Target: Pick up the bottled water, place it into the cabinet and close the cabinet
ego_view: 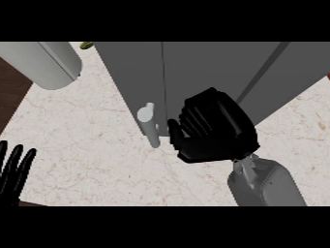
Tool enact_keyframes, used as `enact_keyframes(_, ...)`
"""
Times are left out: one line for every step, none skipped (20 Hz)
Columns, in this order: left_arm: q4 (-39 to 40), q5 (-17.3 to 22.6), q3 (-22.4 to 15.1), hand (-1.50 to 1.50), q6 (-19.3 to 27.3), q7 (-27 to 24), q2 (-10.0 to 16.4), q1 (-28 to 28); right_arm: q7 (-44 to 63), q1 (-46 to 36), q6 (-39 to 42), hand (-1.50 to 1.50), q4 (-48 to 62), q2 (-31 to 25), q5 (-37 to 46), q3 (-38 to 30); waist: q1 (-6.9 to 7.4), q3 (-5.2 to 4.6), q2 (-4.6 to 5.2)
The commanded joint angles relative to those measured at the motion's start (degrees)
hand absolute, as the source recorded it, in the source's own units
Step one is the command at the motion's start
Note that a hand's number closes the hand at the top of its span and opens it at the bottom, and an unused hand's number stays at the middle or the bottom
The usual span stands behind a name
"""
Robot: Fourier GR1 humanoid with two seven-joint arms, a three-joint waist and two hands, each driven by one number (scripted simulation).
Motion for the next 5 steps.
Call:
enact_keyframes(1.31, -0.79, -1.06, -1.5, -1.23, -0.58, -0.55, 0.13, -2.18, -14.21, -5.83, 1.5, 13.84, 0.45, -2.73, -3.51, 0.05, 0.05, -0.11)
enact_keyframes(1.38, 1.32, 1.78, -1.5, -0.82, 0.26, 0.12, -0.46, -3.68, -16.61, -5.35, 1.5, 18.3, 0.45, -3.74, -3.44, -0.95, 0.12, -0.31)
enact_keyframes(0.81, 0.24, 0.58, -1.5, -0.19, -0.04, -0.64, 0.08, -4.54, -19.86, -6.46, 1.5, 20.87, 0.45, -4.84, -3.87, -0.89, 0.14, -0.43)
enact_keyframes(1.68, 1.52, 0.57, -1.5, -2.87, -0.22, -0.11, 0.51, -5.62, -21.32, -8.93, 1.5, 22.35, 0.44, -5.21, -1.78, -0.1, 0.06, -0.41)
enact_keyframes(0.84, 0.11, 0.9, -1.5, -1.83, -0.53, 0.2, 1.56, -7.27, -22.13, -7.33, 1.5, 25.09, 0.43, -6.76, -3.27, -1.09, 0.17, -0.65)
